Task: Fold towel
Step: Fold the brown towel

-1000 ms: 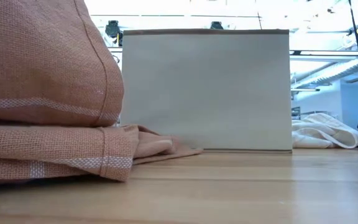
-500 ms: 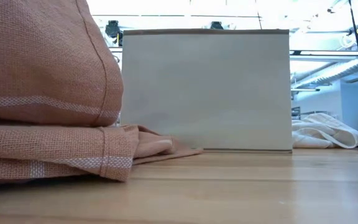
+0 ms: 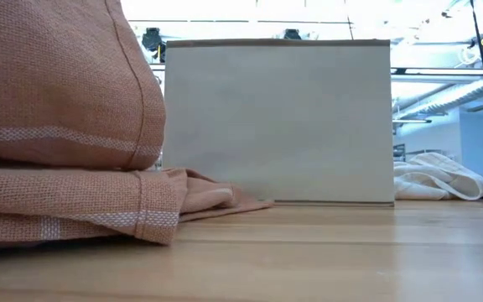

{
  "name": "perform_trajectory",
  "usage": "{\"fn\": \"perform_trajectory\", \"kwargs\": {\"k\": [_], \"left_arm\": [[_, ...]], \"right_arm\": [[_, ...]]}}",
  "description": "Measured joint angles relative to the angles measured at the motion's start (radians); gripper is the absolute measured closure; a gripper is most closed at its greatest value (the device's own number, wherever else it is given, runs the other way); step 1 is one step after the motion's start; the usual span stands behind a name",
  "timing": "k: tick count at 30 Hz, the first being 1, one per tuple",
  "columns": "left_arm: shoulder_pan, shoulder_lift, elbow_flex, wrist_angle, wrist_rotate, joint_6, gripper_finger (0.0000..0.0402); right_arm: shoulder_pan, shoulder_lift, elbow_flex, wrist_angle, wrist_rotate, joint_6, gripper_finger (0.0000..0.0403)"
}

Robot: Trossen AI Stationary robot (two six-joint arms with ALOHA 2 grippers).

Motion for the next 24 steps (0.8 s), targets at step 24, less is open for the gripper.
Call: {"fn": "perform_trajectory", "kwargs": {"k": [24], "left_arm": [[-0.048,0.000,0.000,-0.097,0.037,-0.192,0.0392]], "right_arm": [[-0.257,0.412,0.010,0.196,0.385,0.007,0.0238]]}}
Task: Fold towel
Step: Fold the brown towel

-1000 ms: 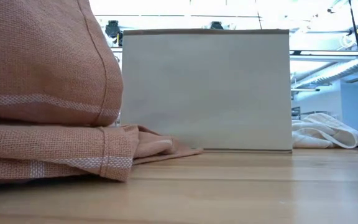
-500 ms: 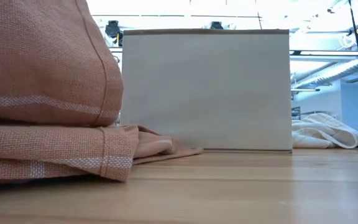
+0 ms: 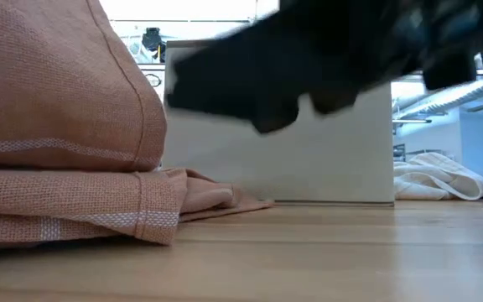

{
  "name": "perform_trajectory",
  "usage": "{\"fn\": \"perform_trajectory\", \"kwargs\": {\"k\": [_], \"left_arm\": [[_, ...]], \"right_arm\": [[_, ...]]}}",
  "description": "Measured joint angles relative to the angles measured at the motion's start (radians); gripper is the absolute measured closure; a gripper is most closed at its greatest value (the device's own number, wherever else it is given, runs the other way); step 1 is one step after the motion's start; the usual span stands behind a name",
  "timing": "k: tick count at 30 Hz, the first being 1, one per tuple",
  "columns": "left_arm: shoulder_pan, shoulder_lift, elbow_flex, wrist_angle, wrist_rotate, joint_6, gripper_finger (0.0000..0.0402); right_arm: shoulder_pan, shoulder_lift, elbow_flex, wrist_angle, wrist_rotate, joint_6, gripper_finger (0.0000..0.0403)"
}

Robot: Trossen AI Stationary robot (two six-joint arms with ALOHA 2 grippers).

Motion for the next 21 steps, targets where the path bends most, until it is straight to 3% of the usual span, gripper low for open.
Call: {"fn": "perform_trajectory", "kwargs": {"k": [8,21], "left_arm": [[-0.033,0.000,0.000,0.001,0.000,-0.043,0.0392],[-0.037,0.000,0.000,0.005,-0.030,-0.015,0.0392]], "right_arm": [[-0.043,0.083,0.066,-0.037,0.005,-0.006,0.0238],[-0.080,0.095,0.091,-0.045,0.026,-0.048,0.0245]]}}
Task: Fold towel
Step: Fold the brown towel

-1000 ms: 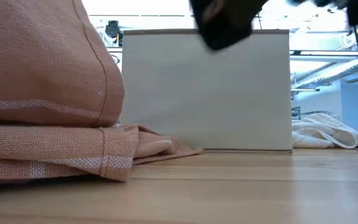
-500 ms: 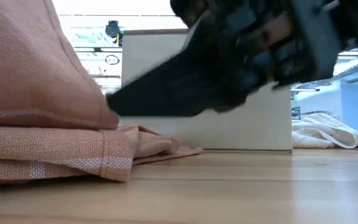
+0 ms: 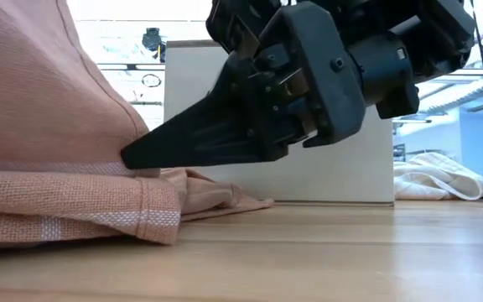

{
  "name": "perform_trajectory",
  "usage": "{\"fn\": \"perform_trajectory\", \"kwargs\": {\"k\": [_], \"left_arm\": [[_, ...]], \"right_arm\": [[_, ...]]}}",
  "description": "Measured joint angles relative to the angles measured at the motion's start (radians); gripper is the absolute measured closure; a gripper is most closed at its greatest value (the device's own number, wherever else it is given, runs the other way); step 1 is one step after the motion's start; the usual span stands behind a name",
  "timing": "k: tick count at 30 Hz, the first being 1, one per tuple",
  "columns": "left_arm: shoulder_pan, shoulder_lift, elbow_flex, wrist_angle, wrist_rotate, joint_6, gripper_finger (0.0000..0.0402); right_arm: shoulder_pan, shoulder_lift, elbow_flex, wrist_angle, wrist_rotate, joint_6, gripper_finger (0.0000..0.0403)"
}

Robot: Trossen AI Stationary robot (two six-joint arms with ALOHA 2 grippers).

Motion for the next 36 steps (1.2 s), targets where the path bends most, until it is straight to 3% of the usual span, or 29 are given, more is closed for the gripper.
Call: {"fn": "perform_trajectory", "kwargs": {"k": [3,8,10,15,21,27,32,36], "left_arm": [[0.000,0.000,0.000,0.000,-0.011,0.005,0.0392],[0.000,0.000,0.000,0.000,-0.042,0.027,0.0392],[0.000,0.000,0.000,0.000,-0.061,0.036,0.0392],[0.003,0.000,0.000,0.000,-0.145,0.084,0.0392],[0.031,0.000,0.000,-0.001,-0.227,0.144,0.0392],[0.085,0.016,0.000,0.001,-0.327,0.252,0.0392],[0.169,0.082,0.000,0.008,-0.365,0.351,0.0392],[0.239,0.149,0.000,0.029,-0.366,0.419,0.0392]], "right_arm": [[0.000,0.000,0.000,-0.006,0.000,-0.003,0.0273],[0.000,0.000,0.000,-0.026,-0.001,-0.031,0.0376],[0.000,-0.002,0.000,-0.053,0.039,-0.047,0.0393],[-0.009,-0.045,0.000,-0.202,0.156,-0.069,0.0401],[-0.012,-0.196,0.000,-0.513,0.344,-0.066,0.0402],[-0.028,-0.358,0.000,-0.859,0.497,0.051,0.0402],[-0.082,-0.410,0.000,-1.024,0.507,0.146,0.0403],[-0.126,-0.411,-0.001,-1.057,0.496,0.136,0.0403]]}}
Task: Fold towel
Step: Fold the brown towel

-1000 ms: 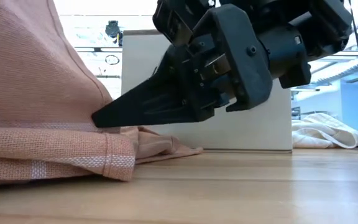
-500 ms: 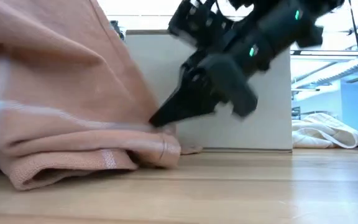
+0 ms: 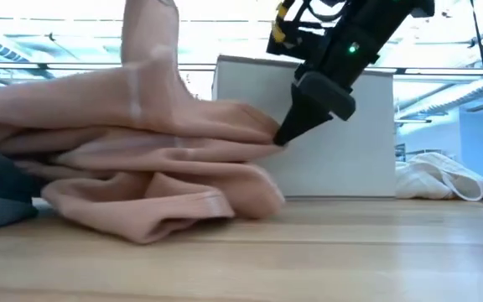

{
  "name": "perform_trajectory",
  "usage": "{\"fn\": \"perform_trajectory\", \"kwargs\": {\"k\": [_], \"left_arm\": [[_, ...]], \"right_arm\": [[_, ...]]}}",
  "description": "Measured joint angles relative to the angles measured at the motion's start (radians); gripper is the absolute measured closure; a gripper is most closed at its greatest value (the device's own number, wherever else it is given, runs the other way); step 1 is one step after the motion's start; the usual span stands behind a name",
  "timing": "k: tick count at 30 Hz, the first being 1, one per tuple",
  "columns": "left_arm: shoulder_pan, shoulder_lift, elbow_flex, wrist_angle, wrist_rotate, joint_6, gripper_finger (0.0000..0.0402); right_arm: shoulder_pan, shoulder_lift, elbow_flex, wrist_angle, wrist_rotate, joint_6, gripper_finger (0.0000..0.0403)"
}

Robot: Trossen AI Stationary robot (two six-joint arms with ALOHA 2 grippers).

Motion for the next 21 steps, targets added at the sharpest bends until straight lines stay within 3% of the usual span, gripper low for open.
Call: {"fn": "perform_trajectory", "kwargs": {"k": [5,11,17,21], "left_arm": [[0.022,0.037,0.000,0.002,0.067,0.027,0.0392],[-0.009,0.008,0.000,0.047,0.132,0.037,0.0392],[-0.065,-0.062,0.000,0.231,0.156,0.148,0.0392],[-0.087,-0.112,0.000,0.407,0.156,0.249,0.0392]], "right_arm": [[0.000,-0.002,0.000,0.041,-0.109,-0.029,0.0403],[0.084,-0.027,-0.002,0.069,-0.270,-0.035,0.0403],[0.195,-0.170,-0.002,0.068,-0.259,-0.046,0.0403],[0.277,-0.330,-0.002,0.051,-0.151,-0.094,0.0403]]}}
